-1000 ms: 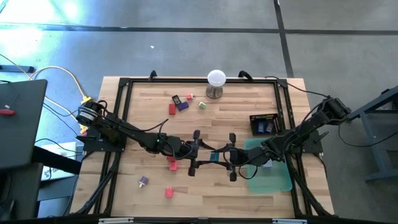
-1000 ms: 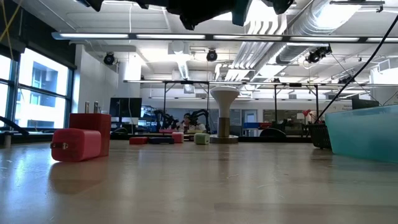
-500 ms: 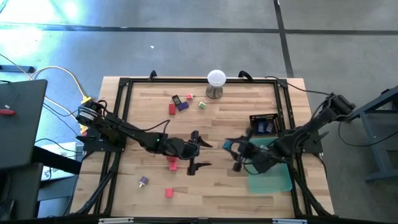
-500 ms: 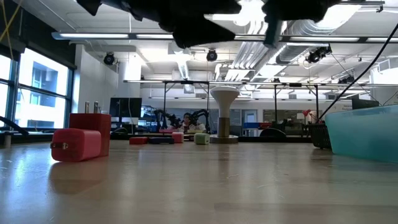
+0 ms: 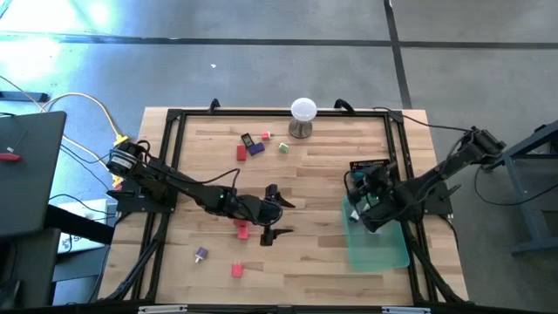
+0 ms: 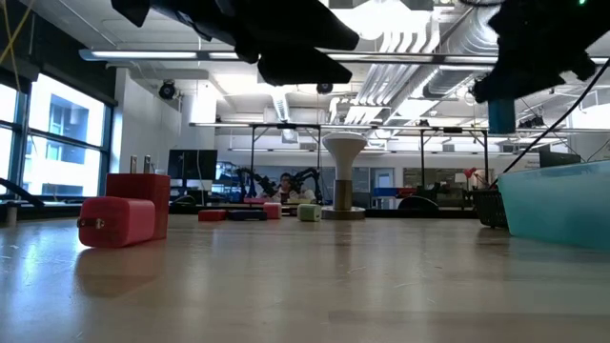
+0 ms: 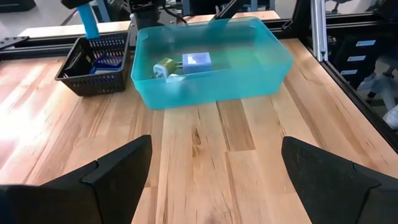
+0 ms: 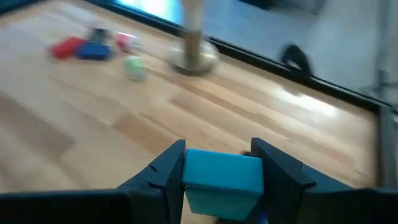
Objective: Pick & Place Office items
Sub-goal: Put the light blue charger adapter into the green bin
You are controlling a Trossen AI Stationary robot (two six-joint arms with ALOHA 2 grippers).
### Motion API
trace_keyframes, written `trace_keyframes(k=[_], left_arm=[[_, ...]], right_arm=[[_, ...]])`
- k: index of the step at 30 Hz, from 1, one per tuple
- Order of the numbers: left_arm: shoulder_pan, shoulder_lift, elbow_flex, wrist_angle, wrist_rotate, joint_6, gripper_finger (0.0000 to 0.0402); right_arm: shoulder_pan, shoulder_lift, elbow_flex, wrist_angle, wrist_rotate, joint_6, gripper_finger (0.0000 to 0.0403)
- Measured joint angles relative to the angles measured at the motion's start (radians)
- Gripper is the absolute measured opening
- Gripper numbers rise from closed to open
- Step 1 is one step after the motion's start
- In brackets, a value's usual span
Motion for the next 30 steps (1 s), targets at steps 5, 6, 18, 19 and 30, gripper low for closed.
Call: trace_keyframes(k=[5, 6, 18, 19, 30], left_arm=[[0.0, 0.0, 0.0, -0.009, 0.0, -0.005, 0.035], [0.0, 0.0, 0.0, -0.012, 0.0, -0.011, 0.035], [0.0, 0.0, 0.0, -0.045, 0.001, -0.016, 0.035], [0.0, 0.0, 0.0, -0.045, 0.001, -0.016, 0.035], [0.0, 0.0, 0.0, -0.051, 0.001, -0.018, 0.035]], right_arm=[[-0.057, 0.04, -0.025, -0.072, -0.052, 0.114, 0.0145], [-0.069, 0.044, -0.032, -0.071, -0.062, 0.121, 0.0145], [-0.196, 0.053, -0.15, 0.009, -0.11, 0.134, 0.0145], [-0.207, 0.053, -0.16, 0.02, -0.12, 0.134, 0.0145], [-0.289, 0.053, -0.265, 0.115, -0.213, 0.122, 0.0169]])
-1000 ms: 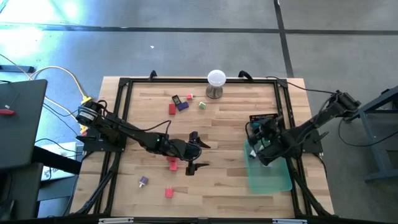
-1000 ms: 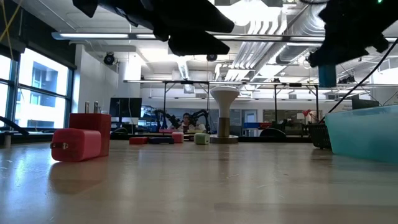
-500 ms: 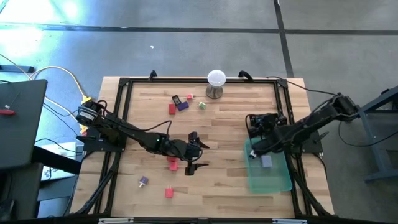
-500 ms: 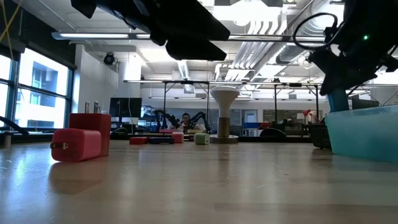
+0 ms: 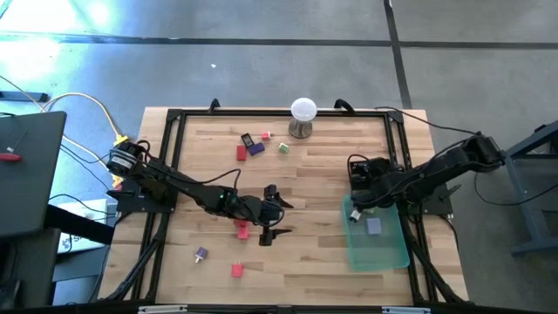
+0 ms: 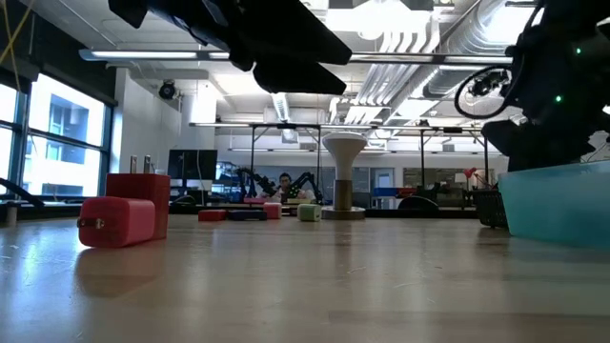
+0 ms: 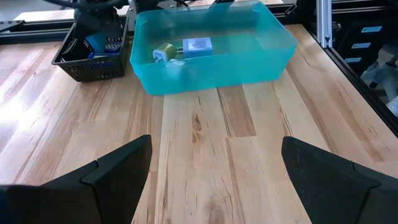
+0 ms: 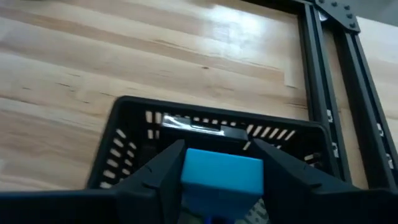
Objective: Pick & Place Office items
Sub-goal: Put the light blue charger adapter into the green bin
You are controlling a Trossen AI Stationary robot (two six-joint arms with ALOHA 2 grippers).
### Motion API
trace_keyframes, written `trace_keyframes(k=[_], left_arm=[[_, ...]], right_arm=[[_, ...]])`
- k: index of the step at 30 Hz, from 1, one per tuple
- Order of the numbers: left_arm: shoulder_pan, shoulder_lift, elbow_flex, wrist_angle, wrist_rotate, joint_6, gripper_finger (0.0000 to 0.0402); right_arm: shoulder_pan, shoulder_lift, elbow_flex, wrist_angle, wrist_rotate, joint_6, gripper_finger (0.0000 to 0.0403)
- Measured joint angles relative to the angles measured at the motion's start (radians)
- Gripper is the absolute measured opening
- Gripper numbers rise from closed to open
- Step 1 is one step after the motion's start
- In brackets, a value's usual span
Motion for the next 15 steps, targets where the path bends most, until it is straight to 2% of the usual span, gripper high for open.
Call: trace_keyframes(k=[15], left_arm=[[0.011, 0.0, 0.0, 0.001, 0.0, 0.0, 0.035]], right_arm=[[-0.003, 0.0, -0.023, 0.037, 0.012, -0.026, 0.0171]])
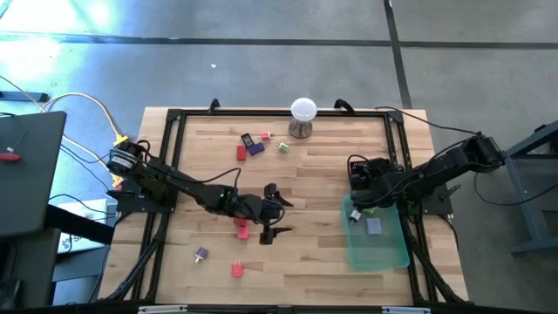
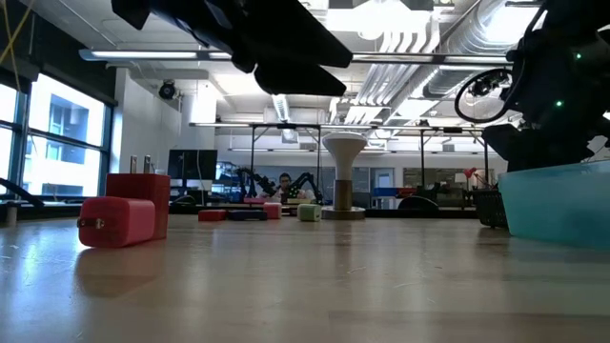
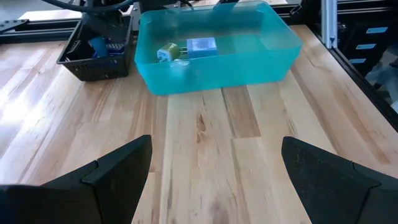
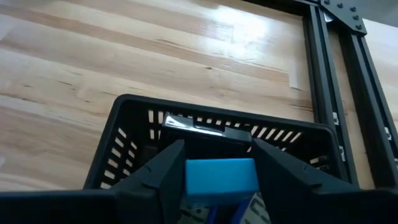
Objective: Pick & Place Office items
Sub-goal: Put the light blue charger adapter into the green bin, then put the red digital clock into the black basket
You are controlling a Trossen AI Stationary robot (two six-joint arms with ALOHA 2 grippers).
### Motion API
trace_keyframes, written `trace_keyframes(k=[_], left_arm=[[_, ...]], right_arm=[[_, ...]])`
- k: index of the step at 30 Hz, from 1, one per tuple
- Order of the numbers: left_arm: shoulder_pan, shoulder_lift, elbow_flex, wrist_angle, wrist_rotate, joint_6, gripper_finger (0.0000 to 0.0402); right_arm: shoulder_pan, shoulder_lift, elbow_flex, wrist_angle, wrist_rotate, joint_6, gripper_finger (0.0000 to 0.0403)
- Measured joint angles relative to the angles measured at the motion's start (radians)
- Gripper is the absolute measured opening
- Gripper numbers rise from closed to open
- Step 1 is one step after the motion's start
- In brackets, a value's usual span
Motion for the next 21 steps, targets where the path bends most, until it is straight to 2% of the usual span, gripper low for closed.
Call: trace_keyframes(k=[17, 21], left_arm=[[0.0, 0.0, 0.0, -0.045, 0.0, 0.001, 0.035], [0.0, 0.0, 0.0, -0.055, 0.0, 0.003, 0.035]], right_arm=[[0.005, -0.001, 0.006, -0.031, 0.079, -0.02, 0.0172], [0.053, -0.001, 0.05, -0.079, 0.145, 0.02, 0.0172]])
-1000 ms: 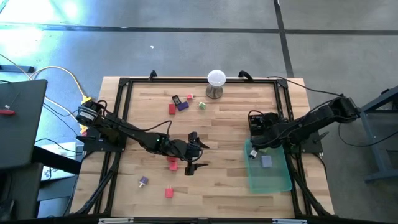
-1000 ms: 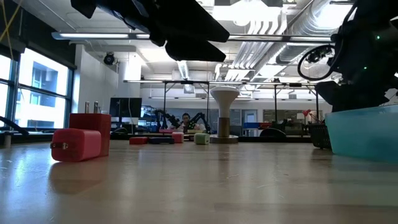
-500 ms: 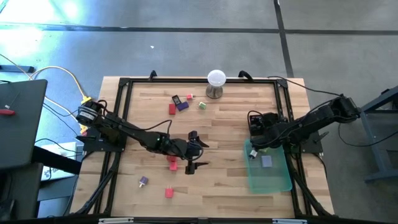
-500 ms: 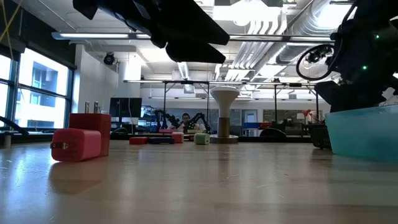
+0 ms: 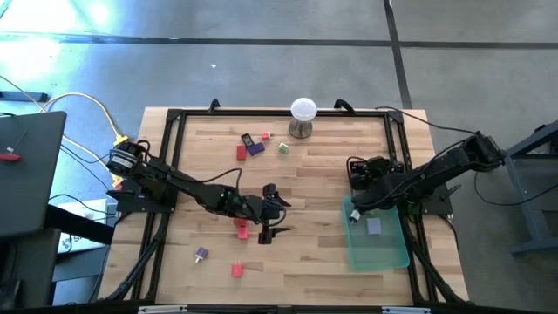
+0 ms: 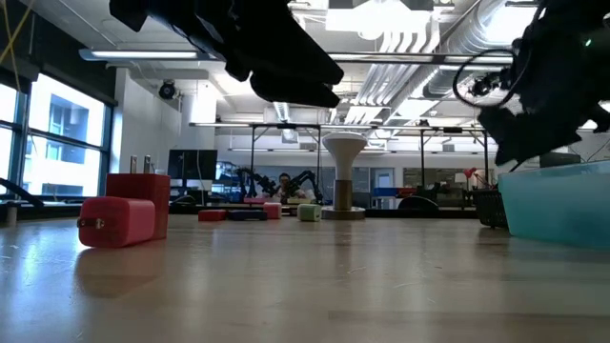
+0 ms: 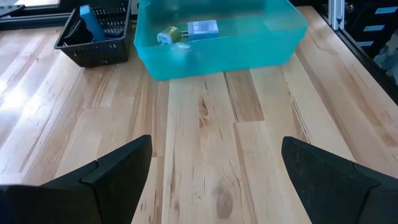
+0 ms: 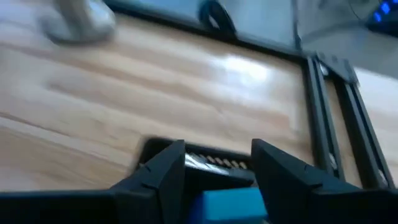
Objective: Pick & Place Office items
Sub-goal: Put the red digital clock into the black basket
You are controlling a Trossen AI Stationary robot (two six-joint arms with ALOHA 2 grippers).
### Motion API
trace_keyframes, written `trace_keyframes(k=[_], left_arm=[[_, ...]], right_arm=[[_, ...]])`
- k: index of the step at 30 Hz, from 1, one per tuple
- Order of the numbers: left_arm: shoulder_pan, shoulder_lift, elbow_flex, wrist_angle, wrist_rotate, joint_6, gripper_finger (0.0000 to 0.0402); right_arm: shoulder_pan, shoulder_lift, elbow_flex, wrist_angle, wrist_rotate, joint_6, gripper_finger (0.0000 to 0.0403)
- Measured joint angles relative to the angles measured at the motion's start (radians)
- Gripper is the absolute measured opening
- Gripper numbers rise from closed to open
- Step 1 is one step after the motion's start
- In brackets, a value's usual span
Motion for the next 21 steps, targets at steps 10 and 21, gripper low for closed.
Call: trace_keyframes(k=[10, 21], left_arm=[[0.0, -0.08, -0.001, -0.131, 0.0, 0.046, 0.035], [0.0, -0.28, -0.001, -0.452, -0.066, -0.051, 0.035]], right_arm=[[0.276, 0.0, 0.17, -0.071, 0.271, -0.002, 0.0171], [0.4, 0.0, 0.208, -0.06, 0.352, -0.02, 0.0171]])
